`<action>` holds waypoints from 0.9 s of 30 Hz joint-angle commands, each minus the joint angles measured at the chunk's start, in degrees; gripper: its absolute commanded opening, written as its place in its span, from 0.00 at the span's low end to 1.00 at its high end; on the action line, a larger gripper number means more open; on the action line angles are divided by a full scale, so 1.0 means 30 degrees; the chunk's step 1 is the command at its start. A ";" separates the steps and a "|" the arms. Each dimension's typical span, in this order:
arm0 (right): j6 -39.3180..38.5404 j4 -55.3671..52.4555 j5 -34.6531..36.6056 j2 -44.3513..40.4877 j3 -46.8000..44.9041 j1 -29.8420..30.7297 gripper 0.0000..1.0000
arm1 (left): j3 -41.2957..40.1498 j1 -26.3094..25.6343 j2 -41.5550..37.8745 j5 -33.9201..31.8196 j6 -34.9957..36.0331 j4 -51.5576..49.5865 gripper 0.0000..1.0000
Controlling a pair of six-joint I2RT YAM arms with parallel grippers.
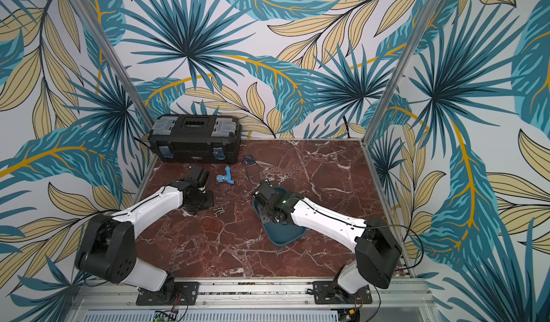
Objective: Put the screws on the desktop into the storage box
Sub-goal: Pick up the screw from the center of the board, then place the screw in the storage box.
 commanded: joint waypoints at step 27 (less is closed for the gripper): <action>0.2196 0.1256 -0.3356 -0.5535 -0.4029 -0.8719 0.29 | 0.5463 -1.1328 0.4081 0.0735 -0.3263 0.1300 0.65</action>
